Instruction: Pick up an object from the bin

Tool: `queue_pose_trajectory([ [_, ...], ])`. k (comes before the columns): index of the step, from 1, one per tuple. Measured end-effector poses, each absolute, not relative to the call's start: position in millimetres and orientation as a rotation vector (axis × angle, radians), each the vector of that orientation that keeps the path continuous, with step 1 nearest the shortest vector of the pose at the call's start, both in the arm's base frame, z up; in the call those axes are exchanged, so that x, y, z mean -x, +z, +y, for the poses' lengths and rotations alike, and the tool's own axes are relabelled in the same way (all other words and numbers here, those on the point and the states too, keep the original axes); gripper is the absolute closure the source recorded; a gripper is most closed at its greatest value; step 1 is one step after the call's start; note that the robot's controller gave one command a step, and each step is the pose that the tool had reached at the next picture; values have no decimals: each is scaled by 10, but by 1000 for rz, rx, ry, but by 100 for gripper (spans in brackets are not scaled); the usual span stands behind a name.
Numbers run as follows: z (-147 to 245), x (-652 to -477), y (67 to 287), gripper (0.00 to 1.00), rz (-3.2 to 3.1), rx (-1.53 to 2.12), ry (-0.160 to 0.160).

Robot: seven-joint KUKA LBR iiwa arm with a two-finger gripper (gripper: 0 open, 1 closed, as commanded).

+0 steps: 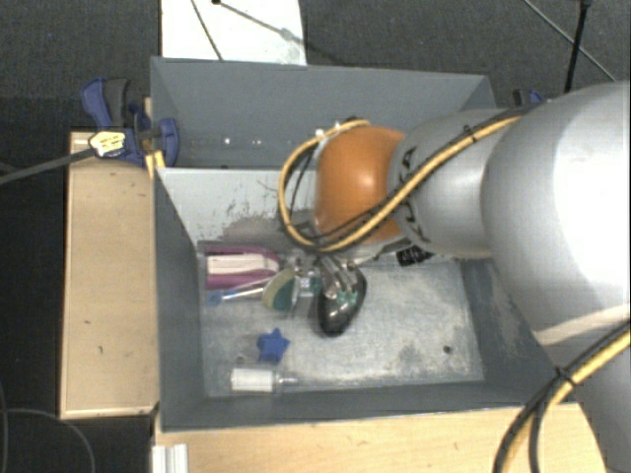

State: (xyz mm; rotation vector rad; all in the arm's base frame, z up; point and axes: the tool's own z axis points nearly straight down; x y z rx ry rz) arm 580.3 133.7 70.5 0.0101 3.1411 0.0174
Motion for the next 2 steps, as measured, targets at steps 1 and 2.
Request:
queue_pose_trajectory([
  [1,1342,-5814,840,100,3136,-7,4],
  [2,1349,-5835,1569,100,3133,-7,5],
])
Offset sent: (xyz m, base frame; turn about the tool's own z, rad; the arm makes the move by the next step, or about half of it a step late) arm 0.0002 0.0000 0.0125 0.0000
